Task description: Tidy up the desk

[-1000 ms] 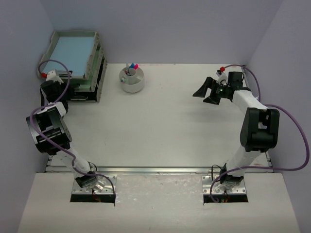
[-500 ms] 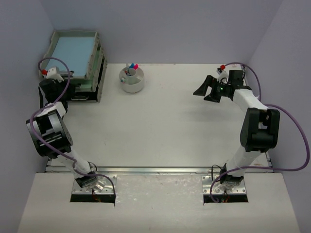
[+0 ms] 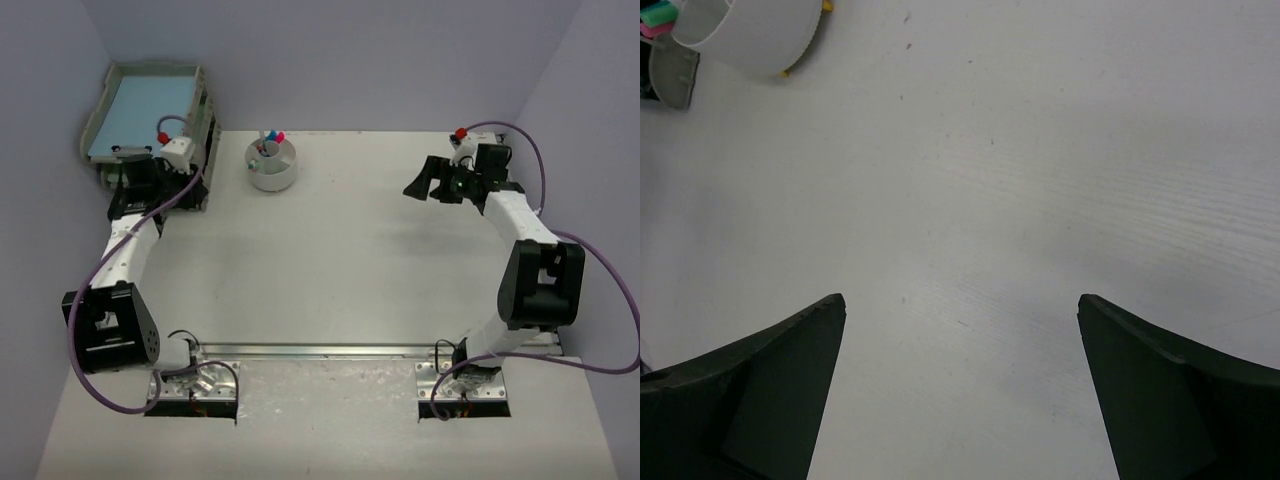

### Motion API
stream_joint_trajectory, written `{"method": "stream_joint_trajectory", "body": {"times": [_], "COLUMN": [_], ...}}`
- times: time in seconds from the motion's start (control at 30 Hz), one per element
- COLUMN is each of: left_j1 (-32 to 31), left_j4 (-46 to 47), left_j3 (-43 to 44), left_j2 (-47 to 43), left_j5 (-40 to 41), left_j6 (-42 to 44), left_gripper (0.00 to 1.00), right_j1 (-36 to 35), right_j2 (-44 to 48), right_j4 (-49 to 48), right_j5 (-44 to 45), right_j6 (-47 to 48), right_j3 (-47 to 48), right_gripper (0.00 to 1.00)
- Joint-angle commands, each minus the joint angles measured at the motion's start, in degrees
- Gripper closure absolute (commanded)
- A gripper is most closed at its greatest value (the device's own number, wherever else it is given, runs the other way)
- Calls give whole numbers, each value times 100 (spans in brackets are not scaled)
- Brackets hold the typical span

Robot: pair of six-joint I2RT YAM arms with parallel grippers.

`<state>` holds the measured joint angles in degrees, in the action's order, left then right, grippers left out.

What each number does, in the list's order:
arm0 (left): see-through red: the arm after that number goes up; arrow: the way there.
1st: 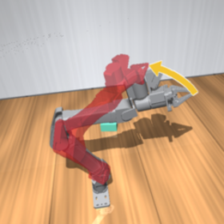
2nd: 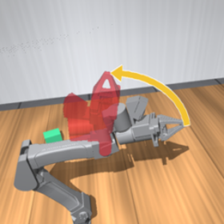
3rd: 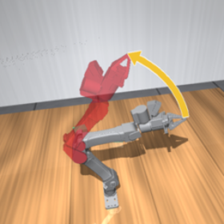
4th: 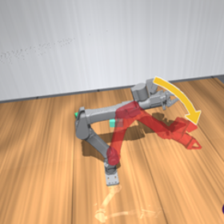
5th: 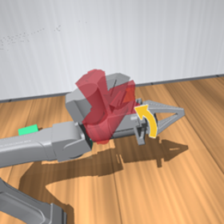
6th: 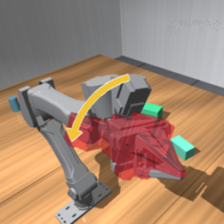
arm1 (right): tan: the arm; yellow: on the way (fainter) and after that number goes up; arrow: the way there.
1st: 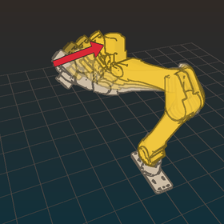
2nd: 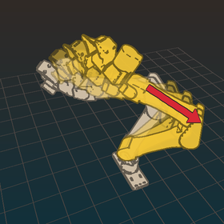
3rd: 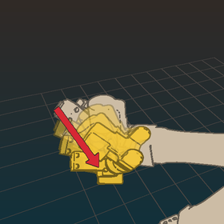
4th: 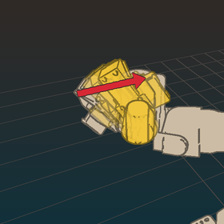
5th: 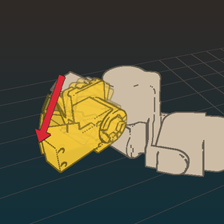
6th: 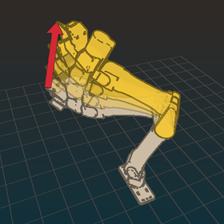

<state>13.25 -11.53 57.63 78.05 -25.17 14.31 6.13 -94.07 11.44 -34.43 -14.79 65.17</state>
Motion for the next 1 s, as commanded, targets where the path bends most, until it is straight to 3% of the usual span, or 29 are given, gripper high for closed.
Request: {"method": "stream_joint_trajectory", "body": {"times": [0.0,0.03,0.07,0.27,0.53,0.67,0.97], "left_j1": [-813,-853,-879,-881,-885,-885,-952], "left_j4": [-1818,-1861,-1903,-2363,-1920,-1573,-1529], "left_j3": [198,186,181,494,97,-84,37], "left_j2": [17,27,43,425,196,-29,-8], "left_j5": [478,453,429,591,367,650,711], "left_j6": [559,431,318,-154,-432,-353,-289], "left_gripper": [27,11,0,0,0,0,0], "right_j1": [-50,-51,-51,-51,-51,-49,-51], "right_j2": [426,499,568,1050,1537,1685,1777], "right_j4": [-469,-532,-588,-814,-714,-723,-766], "right_j5": [763,905,1029,1386,1445,1457,1423], "right_j6": [774,839,902,1074,1276,1318,1336], "right_j3": [-491,-611,-722,-1468,-1978,-2132,-2211], "right_gripper": [1,1,1,1,1,1,1]}}
